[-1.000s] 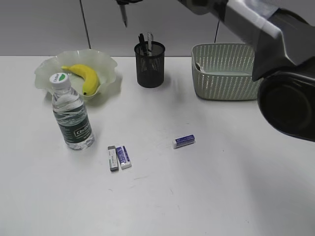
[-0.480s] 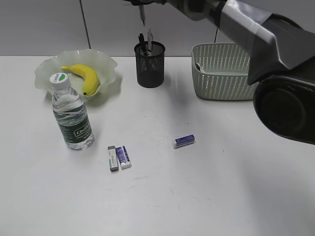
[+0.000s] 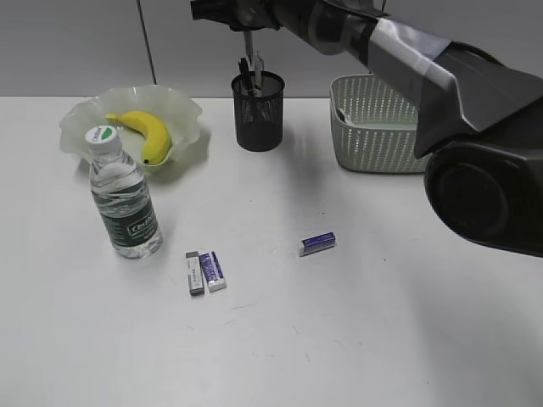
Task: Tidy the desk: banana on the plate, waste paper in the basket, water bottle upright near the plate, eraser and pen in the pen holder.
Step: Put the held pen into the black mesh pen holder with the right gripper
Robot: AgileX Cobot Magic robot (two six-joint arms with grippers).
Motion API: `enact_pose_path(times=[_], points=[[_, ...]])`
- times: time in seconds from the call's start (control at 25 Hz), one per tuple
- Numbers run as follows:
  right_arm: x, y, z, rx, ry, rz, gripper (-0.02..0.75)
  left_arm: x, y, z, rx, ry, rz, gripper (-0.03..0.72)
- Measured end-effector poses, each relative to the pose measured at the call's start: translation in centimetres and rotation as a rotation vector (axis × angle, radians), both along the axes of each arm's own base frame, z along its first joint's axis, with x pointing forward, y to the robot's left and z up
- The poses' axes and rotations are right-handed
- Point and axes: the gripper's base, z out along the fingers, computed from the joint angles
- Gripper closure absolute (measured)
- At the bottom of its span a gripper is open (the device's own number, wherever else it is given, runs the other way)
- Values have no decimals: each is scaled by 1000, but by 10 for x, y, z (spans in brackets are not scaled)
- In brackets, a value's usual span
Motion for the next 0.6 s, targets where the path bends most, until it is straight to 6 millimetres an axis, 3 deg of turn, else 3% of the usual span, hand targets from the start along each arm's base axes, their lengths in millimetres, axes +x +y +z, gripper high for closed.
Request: enact_pose_path(times=[0.36, 0.6], points=[[1, -1, -5, 34, 24, -41, 624, 0, 0, 0, 0, 0, 0, 440], [1, -2, -25, -4, 57, -48, 624, 0, 0, 0, 0, 0, 0, 440]])
